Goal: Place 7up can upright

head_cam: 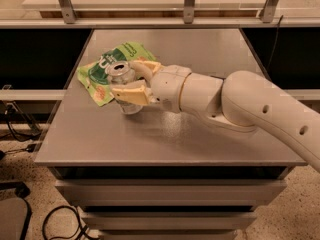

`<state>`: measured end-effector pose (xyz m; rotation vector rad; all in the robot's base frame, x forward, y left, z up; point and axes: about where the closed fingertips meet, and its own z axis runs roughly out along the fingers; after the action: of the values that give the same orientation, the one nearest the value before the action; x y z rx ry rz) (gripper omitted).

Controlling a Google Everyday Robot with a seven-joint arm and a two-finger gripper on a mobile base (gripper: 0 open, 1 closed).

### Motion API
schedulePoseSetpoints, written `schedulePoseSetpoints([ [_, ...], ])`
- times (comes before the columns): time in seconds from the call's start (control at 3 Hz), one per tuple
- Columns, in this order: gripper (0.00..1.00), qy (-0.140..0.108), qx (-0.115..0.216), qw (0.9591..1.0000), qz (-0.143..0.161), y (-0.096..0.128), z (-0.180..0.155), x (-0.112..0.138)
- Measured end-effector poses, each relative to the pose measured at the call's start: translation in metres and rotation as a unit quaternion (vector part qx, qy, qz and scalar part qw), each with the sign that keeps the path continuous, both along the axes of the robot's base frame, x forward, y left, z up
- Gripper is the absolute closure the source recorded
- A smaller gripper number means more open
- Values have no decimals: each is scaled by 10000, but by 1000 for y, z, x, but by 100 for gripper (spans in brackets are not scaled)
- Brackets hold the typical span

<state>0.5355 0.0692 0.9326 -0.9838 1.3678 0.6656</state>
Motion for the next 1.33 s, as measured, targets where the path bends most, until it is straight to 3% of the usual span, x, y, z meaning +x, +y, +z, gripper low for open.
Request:
schedulePoseSetpoints([
  [0.33,100,-2,103,9999,66,0,-3,4],
  [0.67,82,-6,237,9996,119,1,-6,6],
  [1.33,35,-32,369,9992,161,-1,-9,8],
])
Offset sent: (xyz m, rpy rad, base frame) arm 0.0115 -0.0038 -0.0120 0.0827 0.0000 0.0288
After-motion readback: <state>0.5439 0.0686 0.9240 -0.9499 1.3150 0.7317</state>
